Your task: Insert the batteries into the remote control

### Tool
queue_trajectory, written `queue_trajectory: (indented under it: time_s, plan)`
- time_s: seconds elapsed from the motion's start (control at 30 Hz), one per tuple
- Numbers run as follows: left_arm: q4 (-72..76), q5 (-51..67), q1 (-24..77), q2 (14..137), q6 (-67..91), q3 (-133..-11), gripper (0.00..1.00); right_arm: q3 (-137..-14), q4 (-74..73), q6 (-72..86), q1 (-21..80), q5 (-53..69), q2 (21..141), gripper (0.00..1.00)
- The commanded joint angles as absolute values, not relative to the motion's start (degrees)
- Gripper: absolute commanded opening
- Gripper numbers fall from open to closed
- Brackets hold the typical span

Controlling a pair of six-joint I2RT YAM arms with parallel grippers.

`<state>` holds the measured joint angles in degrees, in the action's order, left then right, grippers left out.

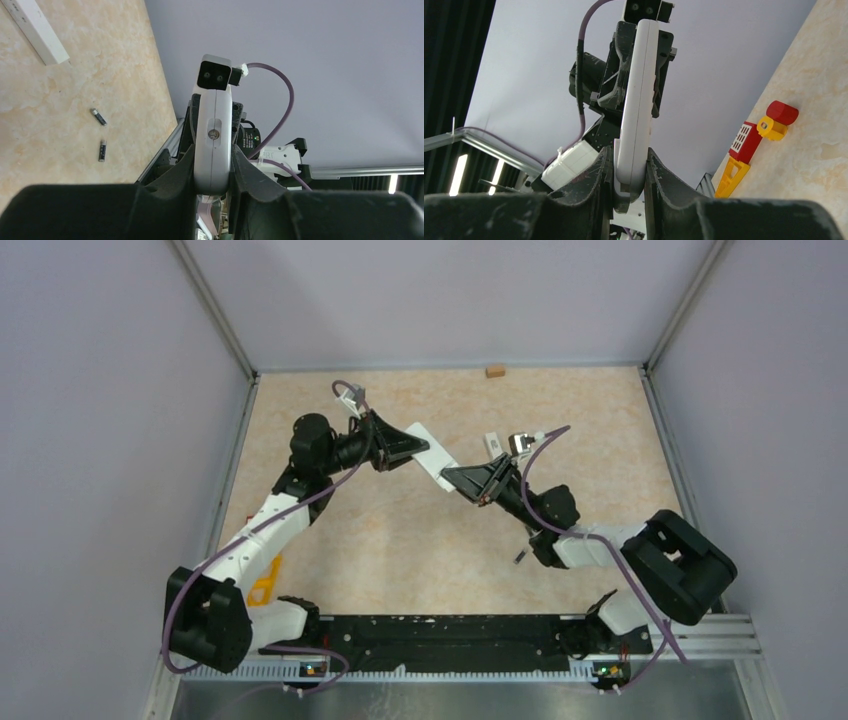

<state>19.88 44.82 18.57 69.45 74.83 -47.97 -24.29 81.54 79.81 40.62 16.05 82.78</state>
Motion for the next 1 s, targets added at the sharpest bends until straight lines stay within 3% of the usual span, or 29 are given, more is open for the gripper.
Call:
queue_trajectory:
  time_s: [0.0, 0.13, 0.23, 0.37, 0.57, 0.7, 0.83, 0.97]
  plan:
    - [22.1, 44.0, 17.2, 68.5, 79.5, -52.0, 0.0, -24.0, 83.5, 75.1, 39.3, 19.0, 82.8, 0.24]
    - [21.6, 41.9, 17.2, 68.9, 75.2, -50.6, 0.0, -27.9, 70.4, 75.4, 39.3, 16.4, 81.1, 0.46]
    - [22.1, 40.8, 17.2, 69.0, 72.4, -49.1, 0.0, -31.0, 58.6, 74.6, 39.3, 14.6, 79.8, 0.54]
    - [21.3, 39.2, 17.2, 68.6, 68.5, -48.3, 0.0, -31.2, 57.0, 76.1, 39.3, 13.9, 79.7, 0.53]
    - [17.5, 36.2, 17.2, 68.4, 61.6, -47.9, 0.0, -31.4, 54.4, 78.4, 39.3, 14.7, 79.2, 0.37]
    - [16.2, 34.7, 17.2, 68.1, 57.6, -47.6, 0.0, -32.5, 48.7, 78.3, 39.3, 15.7, 77.9, 0.32]
    - [15.8, 34.1, 17.3, 68.0, 55.4, -47.4, 0.0, -33.0, 44.7, 77.9, 39.3, 15.4, 77.0, 0.33]
    - [16.1, 33.9, 17.3, 67.8, 54.6, -46.9, 0.0, -33.4, 44.0, 78.2, 39.3, 16.0, 77.5, 0.43]
